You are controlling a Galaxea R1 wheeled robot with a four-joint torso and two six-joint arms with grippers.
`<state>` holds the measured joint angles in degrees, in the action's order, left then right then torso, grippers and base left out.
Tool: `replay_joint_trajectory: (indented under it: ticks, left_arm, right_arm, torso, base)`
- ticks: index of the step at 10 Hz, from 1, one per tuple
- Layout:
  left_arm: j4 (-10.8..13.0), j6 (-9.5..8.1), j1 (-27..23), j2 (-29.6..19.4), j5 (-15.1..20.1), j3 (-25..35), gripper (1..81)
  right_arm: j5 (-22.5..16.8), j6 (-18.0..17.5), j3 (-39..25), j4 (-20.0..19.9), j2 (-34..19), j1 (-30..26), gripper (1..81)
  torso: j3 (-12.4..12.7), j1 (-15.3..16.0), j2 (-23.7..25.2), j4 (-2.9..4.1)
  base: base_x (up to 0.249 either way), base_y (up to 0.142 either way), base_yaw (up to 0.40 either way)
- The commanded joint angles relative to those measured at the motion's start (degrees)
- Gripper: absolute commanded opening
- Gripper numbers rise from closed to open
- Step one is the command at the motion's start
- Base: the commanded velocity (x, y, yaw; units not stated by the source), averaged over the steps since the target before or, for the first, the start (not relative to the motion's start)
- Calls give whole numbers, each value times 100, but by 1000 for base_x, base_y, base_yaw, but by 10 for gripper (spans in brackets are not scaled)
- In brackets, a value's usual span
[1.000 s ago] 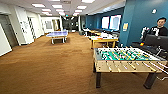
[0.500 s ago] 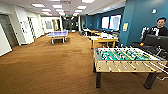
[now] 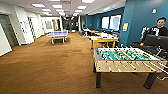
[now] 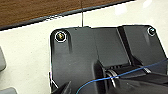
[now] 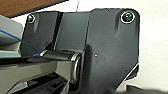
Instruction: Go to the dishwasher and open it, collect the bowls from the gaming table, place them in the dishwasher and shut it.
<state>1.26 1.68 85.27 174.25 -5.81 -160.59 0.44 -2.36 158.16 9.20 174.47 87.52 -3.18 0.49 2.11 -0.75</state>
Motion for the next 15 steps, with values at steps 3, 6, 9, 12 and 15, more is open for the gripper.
replay_joint_trajectory:
  ticks: [3,6,9,12,15]
  left_arm:
    - [-20,8,-305,-48,274,-26,811]
    - [-20,8,-305,-48,274,-26,811]
    - [-20,8,-296,-48,283,-26,811]
    - [-20,8,-296,-48,283,-26,811]
    - [-20,8,-296,-48,283,-26,811]
  right_arm:
    - [-290,26,-23,38,29,-230,811]
    - [-290,26,-23,38,29,-230,811]
    - [-290,26,-23,38,29,-230,811]
    - [-290,34,-23,46,38,-230,811]
    - [-290,157,-23,29,64,-230,811]
  torso:
    - [2,-9,4,0]
    - [2,-9,4,0]
    - [2,-9,2,0]
    - [2,-6,2,0]
    - [2,-9,2,0]
  base:
    - [71,0,0]
    - [83,0,0]
    - [99,0,0]
    - [102,0,0]
    - [102,52,0]
